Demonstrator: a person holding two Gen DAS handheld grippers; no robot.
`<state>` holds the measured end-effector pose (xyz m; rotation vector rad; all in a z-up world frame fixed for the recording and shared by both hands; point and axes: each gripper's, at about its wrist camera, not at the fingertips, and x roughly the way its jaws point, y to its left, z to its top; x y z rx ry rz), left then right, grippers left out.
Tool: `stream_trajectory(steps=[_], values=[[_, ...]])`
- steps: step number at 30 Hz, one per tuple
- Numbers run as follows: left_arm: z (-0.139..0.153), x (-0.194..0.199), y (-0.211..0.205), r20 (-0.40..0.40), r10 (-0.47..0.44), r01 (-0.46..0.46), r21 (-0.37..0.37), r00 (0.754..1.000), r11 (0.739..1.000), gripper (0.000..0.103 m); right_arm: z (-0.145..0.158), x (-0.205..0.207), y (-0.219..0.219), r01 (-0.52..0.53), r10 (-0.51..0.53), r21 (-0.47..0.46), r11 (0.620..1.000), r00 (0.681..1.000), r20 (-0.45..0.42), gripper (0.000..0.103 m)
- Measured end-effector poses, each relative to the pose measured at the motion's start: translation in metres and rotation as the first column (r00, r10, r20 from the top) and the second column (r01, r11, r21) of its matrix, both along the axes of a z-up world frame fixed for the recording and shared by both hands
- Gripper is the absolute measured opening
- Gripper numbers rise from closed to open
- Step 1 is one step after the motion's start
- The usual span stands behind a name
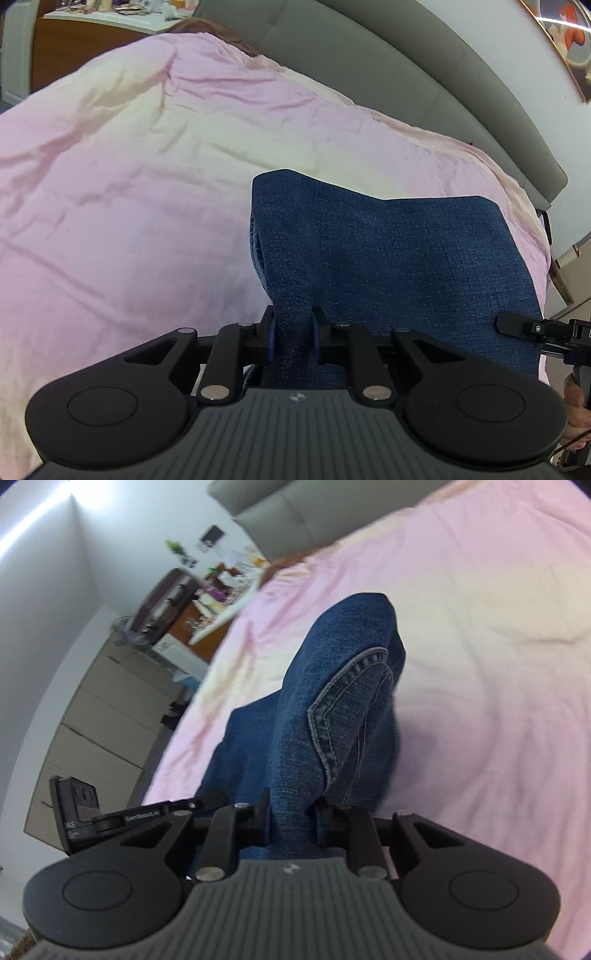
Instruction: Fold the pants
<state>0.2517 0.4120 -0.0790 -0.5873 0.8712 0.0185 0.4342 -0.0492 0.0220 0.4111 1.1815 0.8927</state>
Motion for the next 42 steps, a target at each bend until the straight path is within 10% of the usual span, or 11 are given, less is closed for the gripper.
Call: stream_trajectory(steps=[14,18,29,42], values=[[0.078,-0.115,0.122,0.063,0.203,-0.206,0.05,0.977,0.977,0.02,0.108,-0.073,0.173,-0.228,0.233,0.202,0.953,0.972,-0.004,0.017],[0.065,-0.108,0.118,0.047,0.169,-0.172,0.059,0.984,0.983,0.02,0.088,-0.076,0.18,-0.203,0.23,0.254,0.946,0.97,-0.082,0.015],[-0.057,-0.017,0.036,-0.069,-0.059,0.063,0.049,0.996,0.997,0.02,-0.072,-0.045,0.087,-0.008,-0.008,-0.059,0.998,0.963,-0.27,0.016],[-0.067,-0.039,0.001,-0.141,-0.056,0.093,0.271,0.988,0.958,0.047,-0.108,-0.058,0.114,-0.06,0.044,-0.301,0.952,0.997,-0.06,0.051]])
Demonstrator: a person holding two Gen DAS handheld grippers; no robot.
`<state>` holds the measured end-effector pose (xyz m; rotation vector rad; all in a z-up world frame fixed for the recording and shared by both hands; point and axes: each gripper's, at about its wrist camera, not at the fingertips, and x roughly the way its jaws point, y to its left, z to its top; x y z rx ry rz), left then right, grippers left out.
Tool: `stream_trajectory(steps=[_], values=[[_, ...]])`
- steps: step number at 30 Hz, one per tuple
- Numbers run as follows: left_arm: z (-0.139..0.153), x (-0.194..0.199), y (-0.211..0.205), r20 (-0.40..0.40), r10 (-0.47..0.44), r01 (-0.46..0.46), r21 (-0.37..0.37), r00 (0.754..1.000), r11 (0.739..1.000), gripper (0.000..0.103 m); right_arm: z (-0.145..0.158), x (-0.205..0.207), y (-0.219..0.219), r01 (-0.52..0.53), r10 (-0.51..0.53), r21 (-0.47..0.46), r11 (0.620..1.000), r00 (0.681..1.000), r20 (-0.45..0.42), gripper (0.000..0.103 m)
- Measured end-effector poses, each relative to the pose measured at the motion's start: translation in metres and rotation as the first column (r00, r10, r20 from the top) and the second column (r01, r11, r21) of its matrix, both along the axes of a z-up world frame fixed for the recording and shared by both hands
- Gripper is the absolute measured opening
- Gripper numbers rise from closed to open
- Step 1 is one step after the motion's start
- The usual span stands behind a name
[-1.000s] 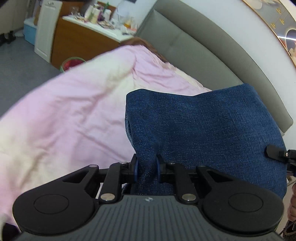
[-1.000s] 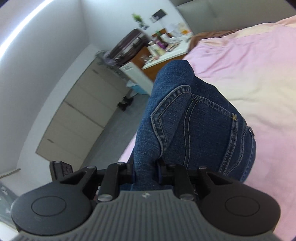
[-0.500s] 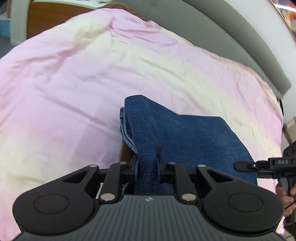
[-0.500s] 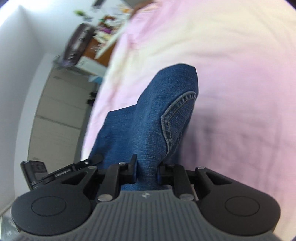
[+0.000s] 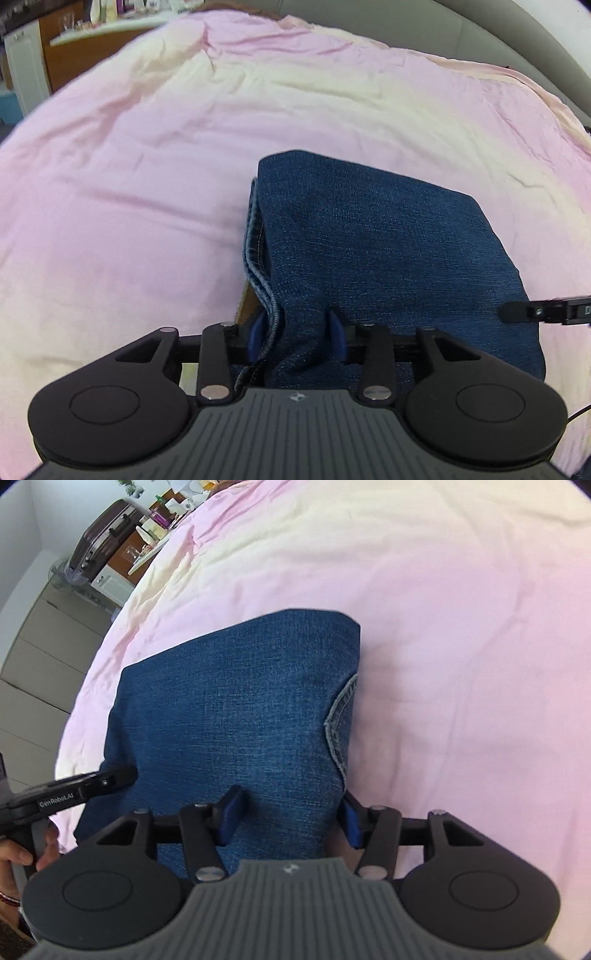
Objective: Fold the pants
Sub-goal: 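Open both tools and pull them back from the folded jeans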
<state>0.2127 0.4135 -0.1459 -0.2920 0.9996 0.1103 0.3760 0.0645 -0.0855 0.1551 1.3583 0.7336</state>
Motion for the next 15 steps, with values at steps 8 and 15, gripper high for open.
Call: stream_trajectory(steps=[8,15], values=[[0.085,-0.05,-0.05,0.137,0.025,-0.056,0.231,0.99,0.971,0.047,0.093,-0.039,-0.039,-0.087,0.095,-0.042,0.995,0.949,0.3,0.06],[0.173,-0.12,-0.126,0.356,0.025,-0.16,0.353,0.934,0.922,0.059,0.196,-0.117,-0.106,-0.078,0.063,0.001,0.997,0.82,0.569,0.068]])
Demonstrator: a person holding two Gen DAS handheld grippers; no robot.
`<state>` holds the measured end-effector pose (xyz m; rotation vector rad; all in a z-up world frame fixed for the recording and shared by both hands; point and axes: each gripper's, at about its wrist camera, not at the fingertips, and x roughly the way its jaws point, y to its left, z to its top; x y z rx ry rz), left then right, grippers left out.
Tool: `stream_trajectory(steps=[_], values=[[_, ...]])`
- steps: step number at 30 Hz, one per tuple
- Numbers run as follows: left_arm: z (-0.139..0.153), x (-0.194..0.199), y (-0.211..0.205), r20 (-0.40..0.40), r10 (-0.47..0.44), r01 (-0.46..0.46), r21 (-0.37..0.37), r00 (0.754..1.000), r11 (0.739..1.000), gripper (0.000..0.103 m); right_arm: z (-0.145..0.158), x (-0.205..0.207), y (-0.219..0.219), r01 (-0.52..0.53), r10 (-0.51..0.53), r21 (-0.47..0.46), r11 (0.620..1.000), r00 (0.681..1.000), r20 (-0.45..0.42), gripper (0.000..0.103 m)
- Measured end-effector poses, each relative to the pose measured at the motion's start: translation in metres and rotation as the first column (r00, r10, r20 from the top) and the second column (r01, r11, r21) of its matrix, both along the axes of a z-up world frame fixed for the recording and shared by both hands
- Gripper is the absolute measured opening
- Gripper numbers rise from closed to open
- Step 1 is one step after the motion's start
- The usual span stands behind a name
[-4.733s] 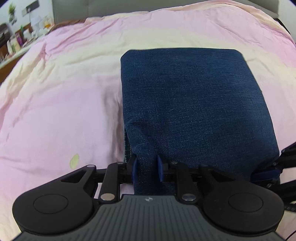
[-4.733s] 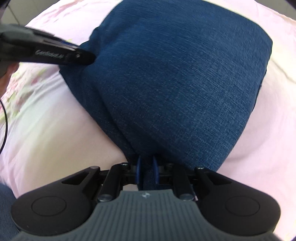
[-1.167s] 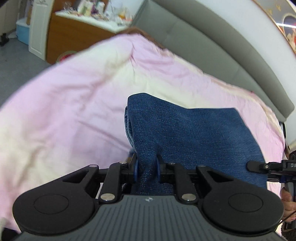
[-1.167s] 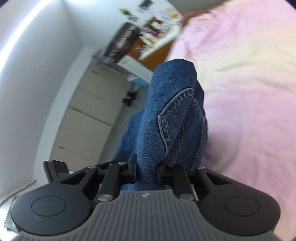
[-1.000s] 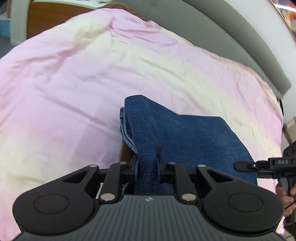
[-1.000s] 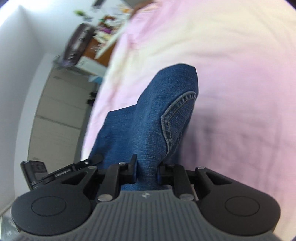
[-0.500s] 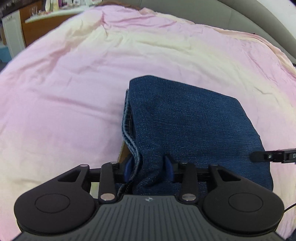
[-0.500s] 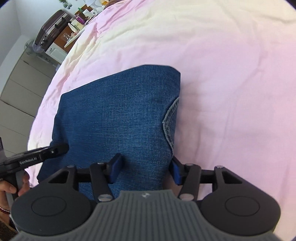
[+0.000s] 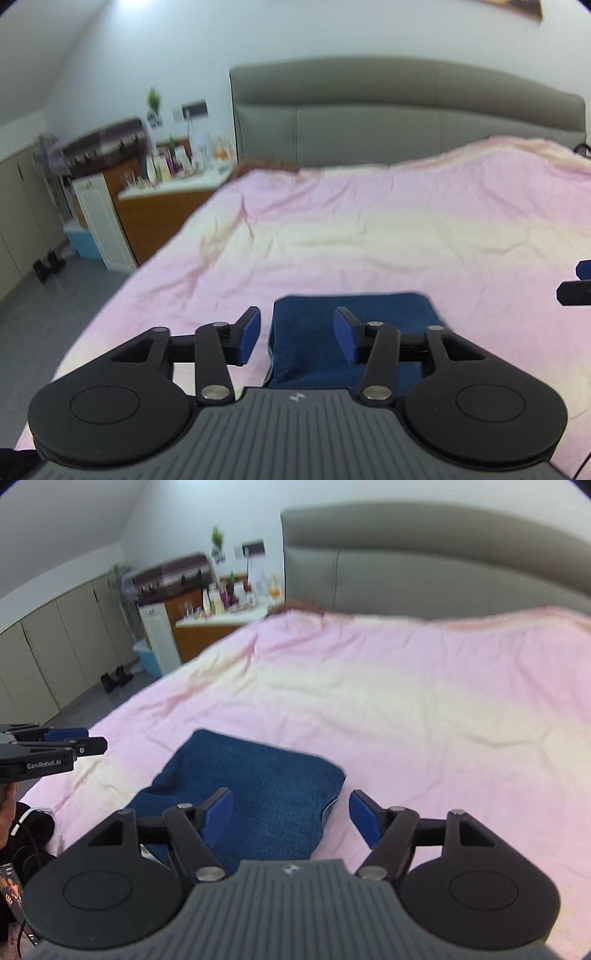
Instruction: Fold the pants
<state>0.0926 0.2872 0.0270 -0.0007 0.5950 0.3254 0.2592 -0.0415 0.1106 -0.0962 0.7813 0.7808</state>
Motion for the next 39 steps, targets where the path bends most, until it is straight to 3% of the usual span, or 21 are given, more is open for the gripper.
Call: stream_trajectory(steps=[2,5,7,8,13,17,22,26,39], values=[[0.02,-0.022,-0.023,0.056,0.0,-0.002,0.032,0.998,0.999,0.062,0.023,-0.025,-0.022,0.023,-0.024,0.018,1.0,0.997,0.069,0.075],[0.041,-0.053,-0.055,0.118,-0.017,0.008,0.077,0.993,0.997,0.073,0.053,-0.066,-0.057,0.055,-0.063,0.047,0.997,0.983,0.17,0.078],[0.049,-0.07,-0.074,0.151,-0.041,0.028,0.086,0.988,0.996,0.089,0.069,-0.095,-0.081,0.09,-0.102,0.064,0.994,0.969,0.223,0.092],[0.052,-0.078,-0.083,0.166,-0.054,0.04,0.084,0.985,0.996,0.093,0.075,-0.109,-0.092,0.106,-0.122,0.076,0.991,0.961,0.248,0.094],[0.045,-0.102,-0.125,0.168,-0.064,0.046,0.109,0.984,0.993,0.099,0.086,-0.18,-0.135,0.173,-0.198,0.103,0.98,0.915,0.352,0.098],[0.032,-0.114,-0.15,0.152,-0.053,0.032,0.139,0.987,0.99,0.099,0.08,-0.222,-0.15,0.184,-0.207,0.096,0.978,0.908,0.363,0.098],[0.013,-0.13,-0.163,0.096,-0.048,0.039,0.091,0.994,0.995,0.099,0.063,-0.255,-0.166,0.221,-0.242,0.099,0.97,0.898,0.367,0.098],[0.0,-0.137,-0.167,0.065,-0.038,0.034,0.064,0.997,0.997,0.099,0.053,-0.264,-0.178,0.258,-0.287,0.131,0.957,0.901,0.326,0.098],[-0.005,-0.148,-0.176,0.059,-0.037,0.034,0.059,0.998,0.998,0.099,0.044,-0.273,-0.186,0.287,-0.312,0.123,0.95,0.893,0.325,0.098]])
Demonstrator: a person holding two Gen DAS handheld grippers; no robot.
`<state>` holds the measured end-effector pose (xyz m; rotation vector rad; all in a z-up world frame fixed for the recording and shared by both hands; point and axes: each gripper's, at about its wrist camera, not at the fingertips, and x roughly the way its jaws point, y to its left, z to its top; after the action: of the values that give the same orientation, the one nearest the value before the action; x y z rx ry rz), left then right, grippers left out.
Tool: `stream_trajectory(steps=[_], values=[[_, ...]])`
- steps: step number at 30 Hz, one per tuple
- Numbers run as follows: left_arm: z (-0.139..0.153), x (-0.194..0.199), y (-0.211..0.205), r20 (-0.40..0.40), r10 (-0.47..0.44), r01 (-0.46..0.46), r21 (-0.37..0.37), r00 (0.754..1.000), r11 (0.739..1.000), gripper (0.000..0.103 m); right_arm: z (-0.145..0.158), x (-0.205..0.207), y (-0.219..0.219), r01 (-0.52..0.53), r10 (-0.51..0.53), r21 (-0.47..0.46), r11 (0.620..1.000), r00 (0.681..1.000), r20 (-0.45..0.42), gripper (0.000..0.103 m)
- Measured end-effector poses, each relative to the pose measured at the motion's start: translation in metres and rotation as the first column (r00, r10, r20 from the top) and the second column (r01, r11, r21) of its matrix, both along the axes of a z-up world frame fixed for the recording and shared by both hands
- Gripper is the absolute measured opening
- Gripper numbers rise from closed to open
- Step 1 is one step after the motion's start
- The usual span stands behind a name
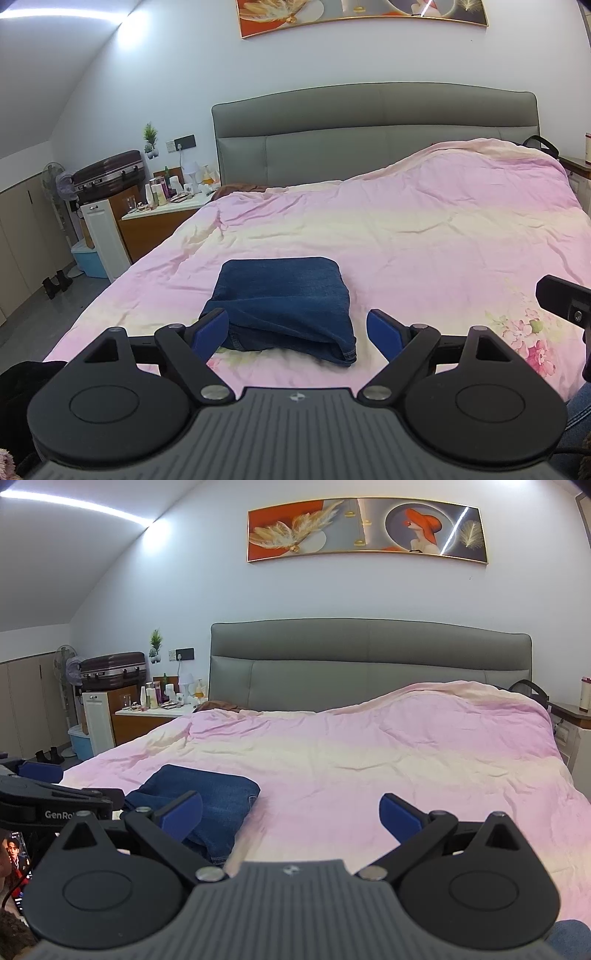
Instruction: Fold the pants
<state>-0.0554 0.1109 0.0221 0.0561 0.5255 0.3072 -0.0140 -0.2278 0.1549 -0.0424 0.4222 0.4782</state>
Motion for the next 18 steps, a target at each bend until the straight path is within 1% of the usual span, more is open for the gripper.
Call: stream_trajectory(steps=[18], values=[[0.0009,0.0003,0.0012,0.007,-0.01,0.01,0.007,1.0,1.0,0.099,-0.0012,0.0001,0.0047,0.005,-0.005,-0.001,1.0,1.0,0.008,0.098]])
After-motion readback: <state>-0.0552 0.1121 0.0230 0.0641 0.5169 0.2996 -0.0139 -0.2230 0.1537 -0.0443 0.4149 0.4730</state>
